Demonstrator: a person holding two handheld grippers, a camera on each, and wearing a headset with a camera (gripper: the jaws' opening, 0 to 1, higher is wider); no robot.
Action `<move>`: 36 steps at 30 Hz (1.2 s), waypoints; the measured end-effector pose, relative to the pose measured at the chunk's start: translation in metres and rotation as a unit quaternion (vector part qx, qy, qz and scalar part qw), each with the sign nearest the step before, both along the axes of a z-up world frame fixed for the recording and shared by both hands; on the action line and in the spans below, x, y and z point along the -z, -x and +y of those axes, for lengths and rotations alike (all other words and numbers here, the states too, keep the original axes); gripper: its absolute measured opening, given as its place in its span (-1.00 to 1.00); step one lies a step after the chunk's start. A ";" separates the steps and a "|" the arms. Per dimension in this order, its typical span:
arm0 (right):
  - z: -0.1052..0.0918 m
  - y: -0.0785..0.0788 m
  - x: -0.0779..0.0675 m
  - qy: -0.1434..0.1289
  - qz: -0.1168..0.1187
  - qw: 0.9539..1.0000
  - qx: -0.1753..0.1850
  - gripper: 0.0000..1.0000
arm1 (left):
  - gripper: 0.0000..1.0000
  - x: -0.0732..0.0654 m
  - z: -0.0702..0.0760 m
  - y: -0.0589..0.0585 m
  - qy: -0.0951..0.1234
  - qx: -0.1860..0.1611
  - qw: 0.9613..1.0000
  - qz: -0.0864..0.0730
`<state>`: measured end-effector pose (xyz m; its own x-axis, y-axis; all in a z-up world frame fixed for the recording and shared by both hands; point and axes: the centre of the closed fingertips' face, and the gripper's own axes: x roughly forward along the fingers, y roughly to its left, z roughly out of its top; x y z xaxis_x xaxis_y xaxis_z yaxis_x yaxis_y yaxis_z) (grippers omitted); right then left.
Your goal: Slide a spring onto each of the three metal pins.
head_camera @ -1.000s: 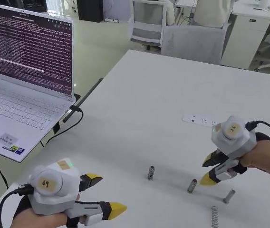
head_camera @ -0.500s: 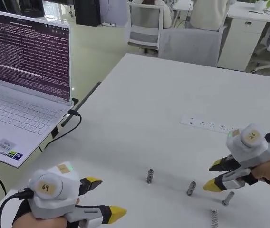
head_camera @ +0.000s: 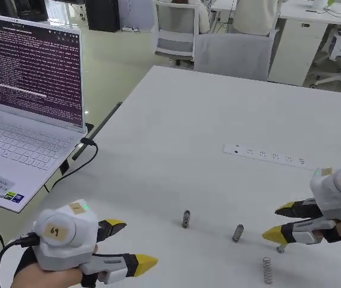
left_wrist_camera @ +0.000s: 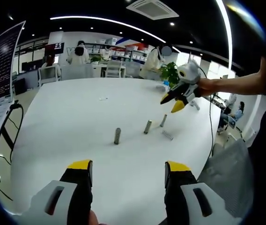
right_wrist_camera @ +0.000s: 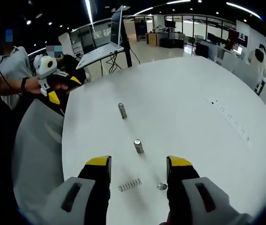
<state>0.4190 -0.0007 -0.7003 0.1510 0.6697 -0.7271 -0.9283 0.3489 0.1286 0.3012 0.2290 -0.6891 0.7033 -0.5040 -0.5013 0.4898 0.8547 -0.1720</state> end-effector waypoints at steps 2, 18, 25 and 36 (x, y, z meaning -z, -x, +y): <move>-0.004 0.002 0.000 -0.007 0.003 1.000 0.008 -0.07 | 0.16 -0.001 -0.001 0.000 -0.001 0.002 1.000 0.000; -0.025 0.020 -0.010 -0.062 -0.002 0.996 0.071 0.08 | 0.16 -0.003 -0.004 -0.003 -0.002 0.009 1.000 -0.002; -0.034 0.030 -0.017 -0.077 -0.009 0.993 0.092 0.16 | 0.17 -0.006 -0.006 -0.006 -0.002 0.011 1.000 -0.005; -0.049 0.053 -0.023 -0.090 -0.011 0.988 0.128 0.30 | 0.17 -0.008 -0.009 -0.010 0.002 0.013 1.000 -0.008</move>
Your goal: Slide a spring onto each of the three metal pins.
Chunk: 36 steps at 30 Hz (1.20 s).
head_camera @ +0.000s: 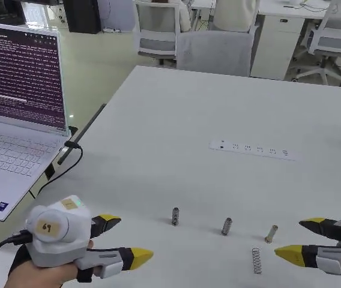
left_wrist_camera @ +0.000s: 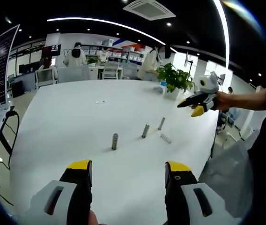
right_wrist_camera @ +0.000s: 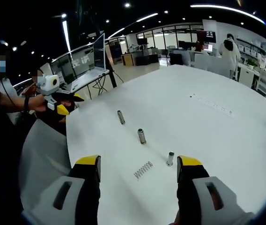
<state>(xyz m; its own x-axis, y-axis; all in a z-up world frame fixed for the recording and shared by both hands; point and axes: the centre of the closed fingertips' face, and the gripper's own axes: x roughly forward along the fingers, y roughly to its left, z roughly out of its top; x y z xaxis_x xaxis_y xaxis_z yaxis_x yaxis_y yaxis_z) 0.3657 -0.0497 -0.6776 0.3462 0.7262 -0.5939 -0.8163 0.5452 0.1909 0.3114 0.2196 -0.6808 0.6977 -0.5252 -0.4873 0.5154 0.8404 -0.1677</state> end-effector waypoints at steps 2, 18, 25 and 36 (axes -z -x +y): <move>-0.003 0.005 0.000 0.002 -0.001 1.000 0.004 0.33 | 0.17 0.000 -0.001 0.000 0.000 0.001 1.000 0.000; -0.019 0.029 0.007 -0.006 0.002 0.999 0.035 0.53 | 0.19 0.004 -0.003 0.005 0.004 0.002 1.000 0.003; -0.018 0.038 0.010 -0.010 0.009 0.999 0.042 0.58 | 0.23 0.004 -0.002 0.007 0.006 -0.001 1.000 0.003; -0.019 0.040 0.013 -0.017 0.012 0.999 0.050 0.60 | 0.30 0.007 0.004 0.007 -0.001 -0.005 1.000 0.006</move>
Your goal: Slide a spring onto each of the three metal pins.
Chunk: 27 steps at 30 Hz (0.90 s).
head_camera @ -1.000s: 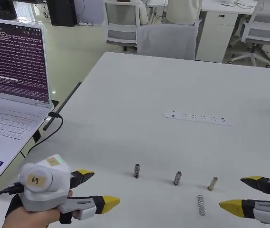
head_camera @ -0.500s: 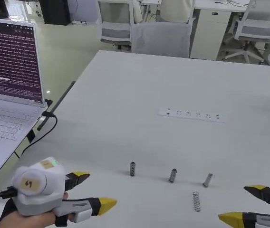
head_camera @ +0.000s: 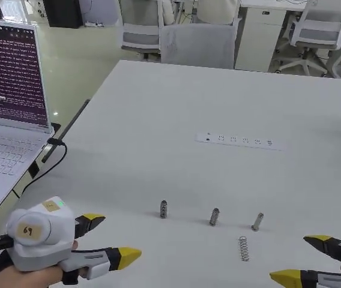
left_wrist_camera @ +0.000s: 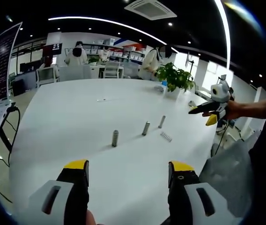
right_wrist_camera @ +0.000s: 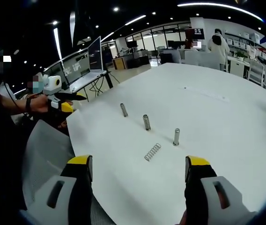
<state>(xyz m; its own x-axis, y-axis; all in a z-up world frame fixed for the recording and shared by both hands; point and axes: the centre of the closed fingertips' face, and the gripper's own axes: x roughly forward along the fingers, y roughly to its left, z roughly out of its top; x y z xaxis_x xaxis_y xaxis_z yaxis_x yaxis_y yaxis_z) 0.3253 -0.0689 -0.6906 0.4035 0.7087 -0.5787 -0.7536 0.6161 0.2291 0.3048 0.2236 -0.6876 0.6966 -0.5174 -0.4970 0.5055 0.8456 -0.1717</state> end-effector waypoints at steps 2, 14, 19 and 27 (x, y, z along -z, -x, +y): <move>0.000 0.000 0.000 0.000 0.000 1.000 0.001 0.62 | 0.32 0.000 0.000 0.000 -0.001 0.000 1.000 0.001; -0.002 0.002 0.001 -0.002 0.001 1.000 0.001 0.68 | 0.43 0.002 0.003 0.000 -0.004 -0.003 1.000 0.005; -0.002 0.004 0.001 -0.003 0.001 1.000 0.001 0.69 | 0.46 0.004 0.003 -0.001 -0.006 -0.003 1.000 0.007; -0.007 0.007 0.001 -0.002 0.003 1.000 0.004 0.71 | 0.53 0.005 -0.003 -0.001 -0.005 0.000 1.000 0.012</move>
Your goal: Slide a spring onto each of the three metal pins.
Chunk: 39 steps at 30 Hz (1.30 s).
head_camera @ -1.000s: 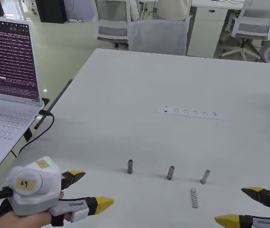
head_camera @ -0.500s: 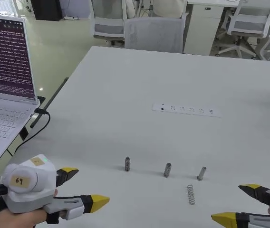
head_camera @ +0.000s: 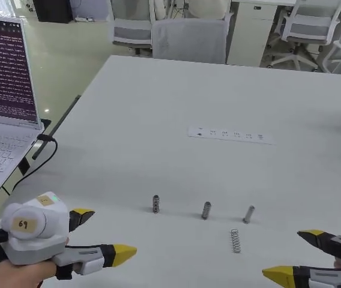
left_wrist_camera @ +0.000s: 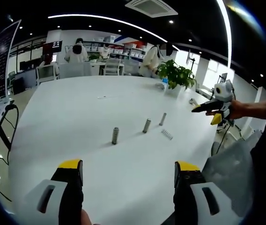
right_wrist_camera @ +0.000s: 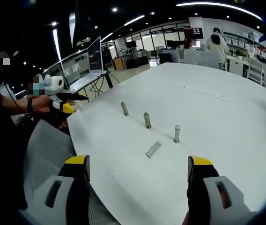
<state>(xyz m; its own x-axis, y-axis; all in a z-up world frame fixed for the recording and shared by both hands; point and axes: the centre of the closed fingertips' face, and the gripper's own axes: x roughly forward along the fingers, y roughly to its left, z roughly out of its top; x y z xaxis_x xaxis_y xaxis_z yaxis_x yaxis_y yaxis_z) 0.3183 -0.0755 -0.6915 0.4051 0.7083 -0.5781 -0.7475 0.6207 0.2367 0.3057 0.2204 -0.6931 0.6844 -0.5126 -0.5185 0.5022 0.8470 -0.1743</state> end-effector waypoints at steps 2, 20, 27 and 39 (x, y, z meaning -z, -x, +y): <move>0.000 0.000 0.000 0.001 -0.001 1.000 0.000 0.71 | 0.54 0.001 0.000 0.000 0.000 0.000 1.000 0.001; -0.007 0.004 0.001 -0.003 -0.001 1.000 0.014 0.71 | 0.52 0.001 -0.029 -0.007 0.003 0.025 1.000 0.004; -0.010 0.006 0.001 -0.005 -0.002 1.000 0.018 0.70 | 0.49 0.005 -0.057 -0.012 0.011 0.046 0.999 0.008; -0.013 0.010 -0.001 -0.007 -0.002 1.000 0.019 0.69 | 0.49 0.012 -0.100 -0.018 0.019 0.080 0.996 0.015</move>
<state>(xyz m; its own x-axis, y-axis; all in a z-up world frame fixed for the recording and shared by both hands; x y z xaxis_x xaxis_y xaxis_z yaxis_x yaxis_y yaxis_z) 0.3082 -0.0887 -0.6909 0.4350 0.7006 -0.5657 -0.7243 0.6454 0.2424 0.3239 0.1201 -0.7046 0.5762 -0.6343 -0.5154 0.6246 0.7484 -0.2228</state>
